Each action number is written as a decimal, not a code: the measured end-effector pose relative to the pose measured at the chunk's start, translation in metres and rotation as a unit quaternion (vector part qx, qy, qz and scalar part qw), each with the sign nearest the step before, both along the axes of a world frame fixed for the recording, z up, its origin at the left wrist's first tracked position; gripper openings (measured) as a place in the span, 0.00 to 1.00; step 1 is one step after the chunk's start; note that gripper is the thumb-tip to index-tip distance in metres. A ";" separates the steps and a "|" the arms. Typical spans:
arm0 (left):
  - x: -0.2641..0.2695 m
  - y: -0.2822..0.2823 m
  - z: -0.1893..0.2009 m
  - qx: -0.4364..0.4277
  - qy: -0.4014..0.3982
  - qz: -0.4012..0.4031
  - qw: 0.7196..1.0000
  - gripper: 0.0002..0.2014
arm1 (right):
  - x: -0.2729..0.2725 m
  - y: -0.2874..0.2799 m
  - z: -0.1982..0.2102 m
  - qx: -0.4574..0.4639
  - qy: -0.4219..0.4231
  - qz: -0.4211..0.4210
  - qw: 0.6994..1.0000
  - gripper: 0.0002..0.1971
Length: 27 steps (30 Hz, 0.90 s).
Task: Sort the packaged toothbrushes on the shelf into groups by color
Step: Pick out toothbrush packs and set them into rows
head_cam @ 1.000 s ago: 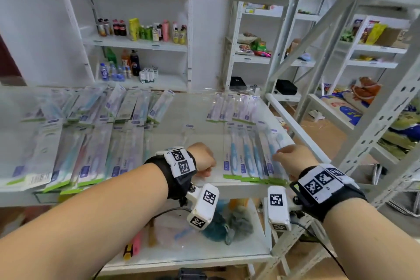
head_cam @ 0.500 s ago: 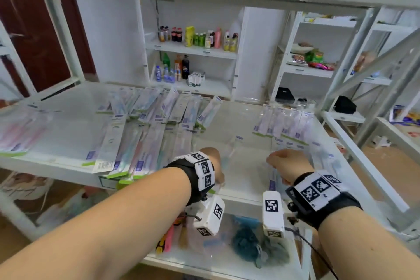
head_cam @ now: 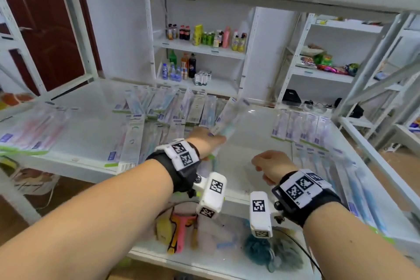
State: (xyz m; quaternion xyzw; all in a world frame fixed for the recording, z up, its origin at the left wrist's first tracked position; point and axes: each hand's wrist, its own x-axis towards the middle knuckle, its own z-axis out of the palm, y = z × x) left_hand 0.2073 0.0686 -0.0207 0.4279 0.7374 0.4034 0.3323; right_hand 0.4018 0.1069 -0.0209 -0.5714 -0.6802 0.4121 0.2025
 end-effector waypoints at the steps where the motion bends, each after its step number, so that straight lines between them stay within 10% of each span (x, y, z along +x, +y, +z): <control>1: -0.010 -0.005 0.004 0.023 -0.031 0.017 0.999 0.11 | -0.009 -0.002 -0.001 -0.008 -0.009 0.012 1.000 0.07; 16: -0.103 -0.068 0.000 0.099 -0.169 0.104 0.975 0.16 | -0.089 -0.018 -0.024 -0.034 -0.241 -0.004 0.970 0.21; 27: -0.126 -0.096 0.003 0.118 -0.171 0.075 0.975 0.14 | -0.088 -0.033 -0.011 0.047 -0.137 -0.170 0.975 0.14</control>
